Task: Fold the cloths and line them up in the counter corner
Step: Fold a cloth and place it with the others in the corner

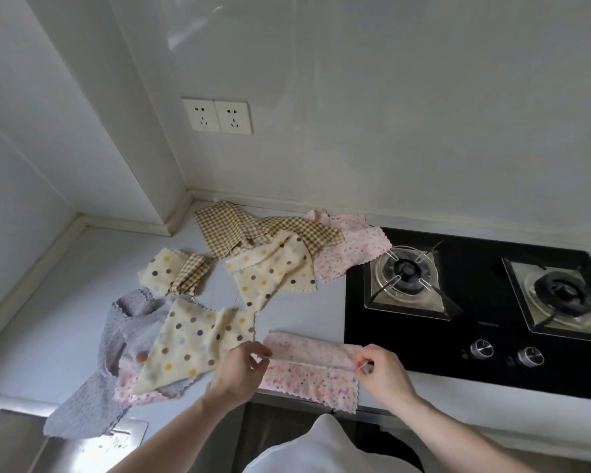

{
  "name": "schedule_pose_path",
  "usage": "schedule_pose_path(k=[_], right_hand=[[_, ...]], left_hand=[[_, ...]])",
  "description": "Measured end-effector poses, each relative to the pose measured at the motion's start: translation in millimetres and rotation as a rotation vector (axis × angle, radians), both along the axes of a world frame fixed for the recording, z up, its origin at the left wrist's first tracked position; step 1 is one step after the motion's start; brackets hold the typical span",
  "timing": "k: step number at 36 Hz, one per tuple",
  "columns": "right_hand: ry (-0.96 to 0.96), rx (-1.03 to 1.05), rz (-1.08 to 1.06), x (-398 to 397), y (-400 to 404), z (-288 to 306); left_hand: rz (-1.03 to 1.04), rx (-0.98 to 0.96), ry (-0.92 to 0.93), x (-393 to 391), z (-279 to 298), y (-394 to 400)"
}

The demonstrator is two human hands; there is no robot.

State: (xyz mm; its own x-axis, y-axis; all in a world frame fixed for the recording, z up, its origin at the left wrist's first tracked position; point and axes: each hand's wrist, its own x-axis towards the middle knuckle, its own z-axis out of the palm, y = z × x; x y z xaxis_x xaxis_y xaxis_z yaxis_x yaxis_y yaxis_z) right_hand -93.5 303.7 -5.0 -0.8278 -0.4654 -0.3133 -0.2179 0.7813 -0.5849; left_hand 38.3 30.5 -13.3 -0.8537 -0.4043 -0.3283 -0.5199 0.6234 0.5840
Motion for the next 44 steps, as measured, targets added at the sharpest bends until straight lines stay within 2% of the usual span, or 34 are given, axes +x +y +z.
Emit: schedule_pose_path(k=[8, 15, 18, 21, 24, 28, 36, 44], right_hand=[[0.030, 0.116, 0.100, 34, 12, -29], [-0.059, 0.173, 0.109, 56, 14, -39], [-0.077, 0.154, 0.018, 59, 14, -39], [-0.092, 0.063, -0.206, 55, 10, -36], [-0.239, 0.001, -0.417, 47, 2, -33], [-0.362, -0.075, -0.555, 37, -10, -32], [-0.472, -0.070, -0.664, 38, -21, -38], [-0.376, -0.279, -0.690, 33, -20, -11]], left_hand=[[-0.128, -0.041, -0.155, 24, -12, 7], [-0.247, -0.063, -0.302, 30, -10, 11], [-0.284, -0.096, -0.318, 28, -6, 14], [-0.318, -0.143, -0.262, 22, 0, 18], [-0.380, -0.166, -0.219, 14, -1, 22], [-0.502, -0.181, -0.272, 6, -6, 35], [-0.603, -0.165, -0.388, 1, -20, 55], [-0.649, -0.091, -0.370, -1, -18, 61]])
